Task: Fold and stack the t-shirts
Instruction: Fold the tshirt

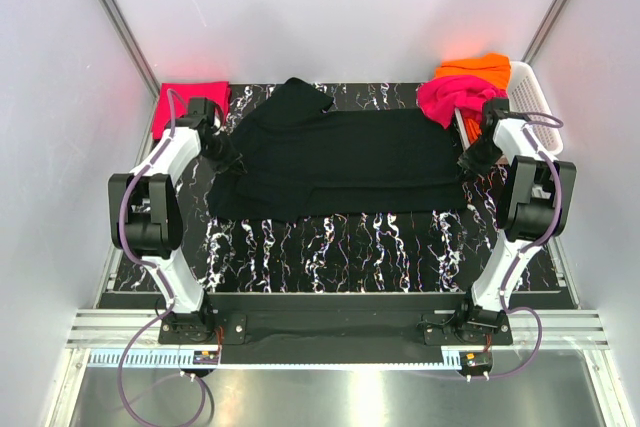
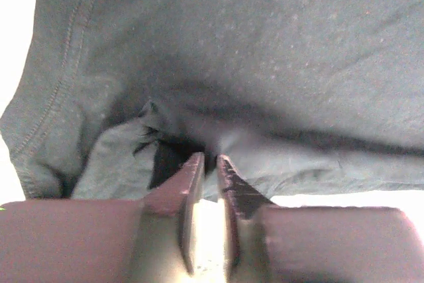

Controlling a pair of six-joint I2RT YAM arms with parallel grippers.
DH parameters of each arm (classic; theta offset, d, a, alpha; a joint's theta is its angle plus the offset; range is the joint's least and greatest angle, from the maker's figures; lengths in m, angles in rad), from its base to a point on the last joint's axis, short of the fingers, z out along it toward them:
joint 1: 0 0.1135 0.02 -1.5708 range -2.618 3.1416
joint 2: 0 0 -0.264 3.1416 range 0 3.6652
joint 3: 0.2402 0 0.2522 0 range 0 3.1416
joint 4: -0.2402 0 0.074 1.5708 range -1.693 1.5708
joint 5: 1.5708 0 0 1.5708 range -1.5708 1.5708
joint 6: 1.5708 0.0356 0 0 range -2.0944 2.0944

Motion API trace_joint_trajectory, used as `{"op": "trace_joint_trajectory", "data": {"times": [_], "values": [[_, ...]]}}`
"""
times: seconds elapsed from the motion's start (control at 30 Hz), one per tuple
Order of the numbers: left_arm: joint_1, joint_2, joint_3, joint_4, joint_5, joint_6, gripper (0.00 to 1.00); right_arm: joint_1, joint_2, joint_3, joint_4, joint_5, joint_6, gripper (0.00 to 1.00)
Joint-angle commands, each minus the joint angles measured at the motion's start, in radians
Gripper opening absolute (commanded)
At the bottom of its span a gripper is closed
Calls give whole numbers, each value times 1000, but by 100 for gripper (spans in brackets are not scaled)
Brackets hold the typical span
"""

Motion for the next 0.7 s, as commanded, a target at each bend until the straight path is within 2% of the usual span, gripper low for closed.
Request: {"op": "trace_joint_trajectory", "data": {"times": [0.0,0.03,0.07,0.17,0.27,0.53,0.67], "values": [[10,-4,53,34,-2,24,25,0,34,55,79,26,-25,37],[10,-7,54,34,-5,30,29,0,31,63,69,25,-41,43],[10,-10,62,34,-9,35,37,2,25,74,62,26,-51,52],[10,-42,70,37,-28,49,49,7,-26,101,45,35,-79,63],[9,-97,53,42,-36,64,50,22,-95,94,36,2,-76,68],[10,-220,-108,54,30,86,47,132,-129,40,36,-90,-102,72],[10,-278,-220,91,112,92,48,187,-127,-36,62,-152,-104,66]]}}
